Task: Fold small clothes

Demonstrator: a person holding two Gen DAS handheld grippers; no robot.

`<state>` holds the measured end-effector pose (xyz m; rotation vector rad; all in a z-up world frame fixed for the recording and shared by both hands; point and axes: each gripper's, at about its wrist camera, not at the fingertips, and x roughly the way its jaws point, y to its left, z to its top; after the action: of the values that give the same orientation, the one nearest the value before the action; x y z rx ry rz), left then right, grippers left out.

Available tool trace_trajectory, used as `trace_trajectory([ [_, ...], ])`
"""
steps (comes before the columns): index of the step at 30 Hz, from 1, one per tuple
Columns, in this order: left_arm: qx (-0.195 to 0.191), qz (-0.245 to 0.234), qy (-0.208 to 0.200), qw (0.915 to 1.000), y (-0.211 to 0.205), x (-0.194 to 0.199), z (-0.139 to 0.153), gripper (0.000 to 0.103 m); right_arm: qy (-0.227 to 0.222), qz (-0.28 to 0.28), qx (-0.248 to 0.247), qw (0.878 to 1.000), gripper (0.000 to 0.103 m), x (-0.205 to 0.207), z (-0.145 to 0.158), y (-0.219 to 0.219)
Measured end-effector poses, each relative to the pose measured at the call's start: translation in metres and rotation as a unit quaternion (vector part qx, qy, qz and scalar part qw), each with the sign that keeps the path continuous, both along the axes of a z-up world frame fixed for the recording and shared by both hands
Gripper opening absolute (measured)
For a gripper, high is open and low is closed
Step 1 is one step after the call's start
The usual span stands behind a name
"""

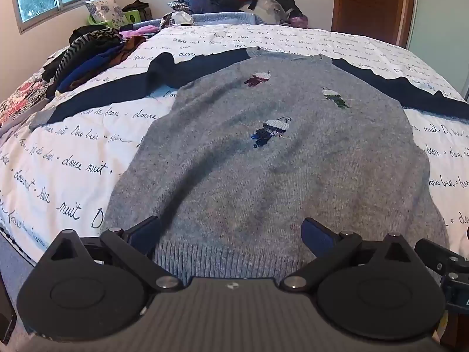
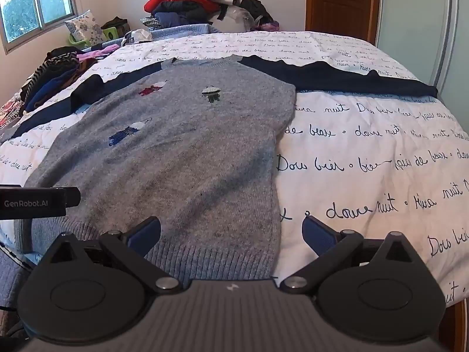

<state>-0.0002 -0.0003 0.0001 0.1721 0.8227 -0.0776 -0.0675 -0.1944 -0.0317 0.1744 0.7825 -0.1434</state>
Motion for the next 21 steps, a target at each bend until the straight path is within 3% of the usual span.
trace_trajectory([
  [3, -0.007, -0.007, -0.003, 1.0000, -0.0050, -0.0027, 0.0006, 0.101, -0.002, -0.001, 0.000, 1.000, 0.103, 0.0004, -0.0007, -0.0005],
  [7, -0.048, -0.007, 0.009, 0.9988, 0.0042, -0.0028, -0.0010, 0.101, -0.003, -0.001, 0.001, 1.000, 0.103, -0.0016, -0.0016, -0.0030],
  [21, -0.043, -0.015, 0.012, 0.9989, 0.0033, -0.0017, -0.0007, 0.101, 0.001, 0.008, 0.013, 1.000, 0.103, -0.0027, -0.0049, -0.0039],
])
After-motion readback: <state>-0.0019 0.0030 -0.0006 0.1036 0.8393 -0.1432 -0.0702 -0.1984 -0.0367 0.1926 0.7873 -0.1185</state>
